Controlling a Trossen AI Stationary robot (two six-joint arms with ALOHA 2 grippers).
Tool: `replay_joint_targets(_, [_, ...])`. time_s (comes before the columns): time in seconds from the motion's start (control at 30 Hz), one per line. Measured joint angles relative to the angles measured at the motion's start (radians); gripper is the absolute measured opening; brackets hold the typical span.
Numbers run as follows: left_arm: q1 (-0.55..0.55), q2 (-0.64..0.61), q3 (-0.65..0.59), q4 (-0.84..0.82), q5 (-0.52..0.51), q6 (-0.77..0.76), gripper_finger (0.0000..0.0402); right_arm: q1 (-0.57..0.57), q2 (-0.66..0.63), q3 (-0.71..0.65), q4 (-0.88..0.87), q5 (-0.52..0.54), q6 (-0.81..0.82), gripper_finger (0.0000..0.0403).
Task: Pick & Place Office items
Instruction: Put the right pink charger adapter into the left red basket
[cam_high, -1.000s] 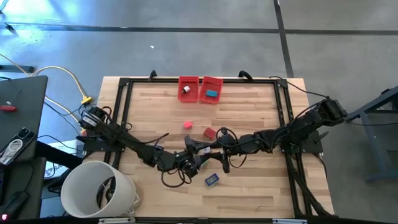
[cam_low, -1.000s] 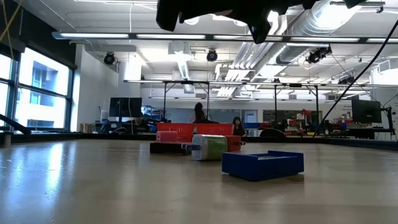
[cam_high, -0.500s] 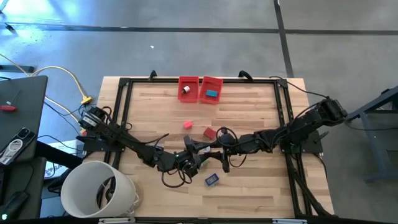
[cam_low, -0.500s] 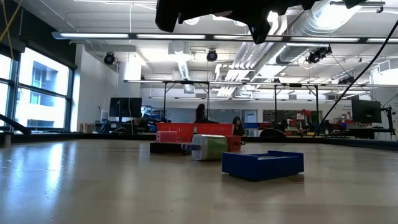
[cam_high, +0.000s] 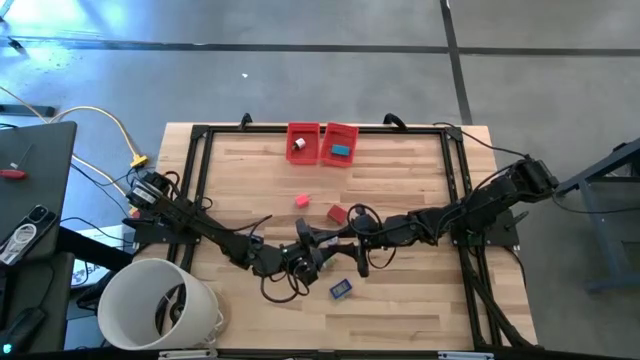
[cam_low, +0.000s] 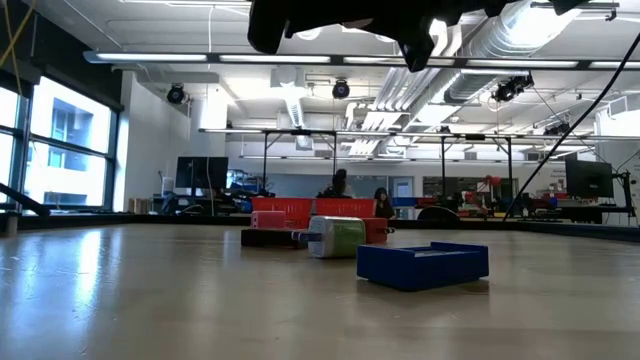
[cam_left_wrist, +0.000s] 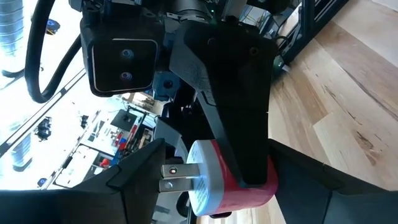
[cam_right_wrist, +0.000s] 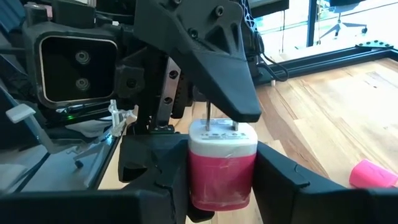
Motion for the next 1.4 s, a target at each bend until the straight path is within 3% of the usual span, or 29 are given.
replay_joint_targets(0.37, [-0.004,0.000,0.000,-0.003,-0.008,-0.001,0.0240,0.002,0.000,0.000,-0.011,-0.008,-0.002,0.0181])
replay_joint_targets(0.63, [-0.017,0.000,0.000,-0.001,-0.070,-0.011,0.0243,0.002,-0.012,0.000,-0.028,0.008,-0.011,0.0193])
replay_joint_targets(1.1, [0.010,0.000,0.000,-0.065,-0.239,-0.340,0.0243,0.013,-0.063,0.000,-0.169,0.099,0.001,0.0152])
replay_joint_targets(1.4, [0.082,0.000,0.000,-0.143,-0.243,-0.558,0.0244,0.014,-0.063,0.000,-0.158,0.114,-0.073,0.0146])
